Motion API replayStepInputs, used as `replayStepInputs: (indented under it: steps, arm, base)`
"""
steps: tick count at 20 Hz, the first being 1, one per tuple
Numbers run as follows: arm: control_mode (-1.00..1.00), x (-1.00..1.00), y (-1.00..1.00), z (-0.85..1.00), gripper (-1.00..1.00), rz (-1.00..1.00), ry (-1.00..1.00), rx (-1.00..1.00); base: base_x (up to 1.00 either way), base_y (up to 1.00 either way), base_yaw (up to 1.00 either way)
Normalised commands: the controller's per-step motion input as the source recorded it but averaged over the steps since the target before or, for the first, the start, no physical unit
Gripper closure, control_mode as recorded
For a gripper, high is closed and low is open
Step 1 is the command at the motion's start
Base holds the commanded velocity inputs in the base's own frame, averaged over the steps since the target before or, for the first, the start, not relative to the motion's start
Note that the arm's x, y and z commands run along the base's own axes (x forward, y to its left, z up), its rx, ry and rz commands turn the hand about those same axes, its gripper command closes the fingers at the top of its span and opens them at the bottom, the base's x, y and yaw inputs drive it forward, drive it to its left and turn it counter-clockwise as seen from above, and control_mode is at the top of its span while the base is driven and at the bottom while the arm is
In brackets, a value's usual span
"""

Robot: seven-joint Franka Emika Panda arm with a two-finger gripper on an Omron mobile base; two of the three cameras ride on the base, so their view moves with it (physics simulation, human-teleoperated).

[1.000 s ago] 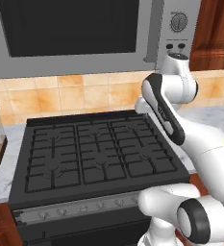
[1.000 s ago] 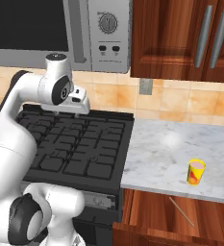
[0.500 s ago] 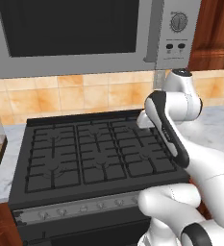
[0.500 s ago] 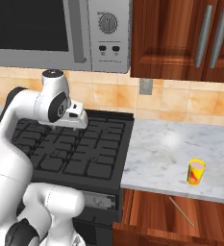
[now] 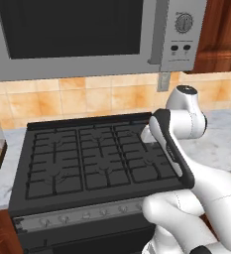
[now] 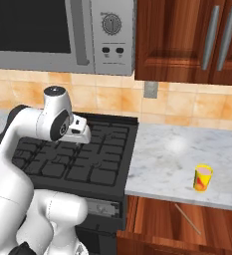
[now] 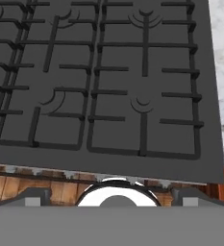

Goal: Pick up the straw from the right drawer and put it inside the smoothie cup.

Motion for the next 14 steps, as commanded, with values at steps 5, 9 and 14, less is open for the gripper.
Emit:
replayStepInputs:
  steps: [5, 9, 14]
  arm:
    - [1.00, 0.00, 0.00, 0.00, -1.00, 0.00, 0.00, 0.00]
    - [1.00, 0.00, 0.00, 0.00, -1.00, 0.00, 0.00, 0.00]
    - [1.00, 0.00, 0.00, 0.00, -1.00, 0.00, 0.00, 0.00]
  base:
    - [-0.61, 0.00, 0.00]
    - [-0.84, 0.00, 0.00]
    - [-0.46, -0.03, 0.00]
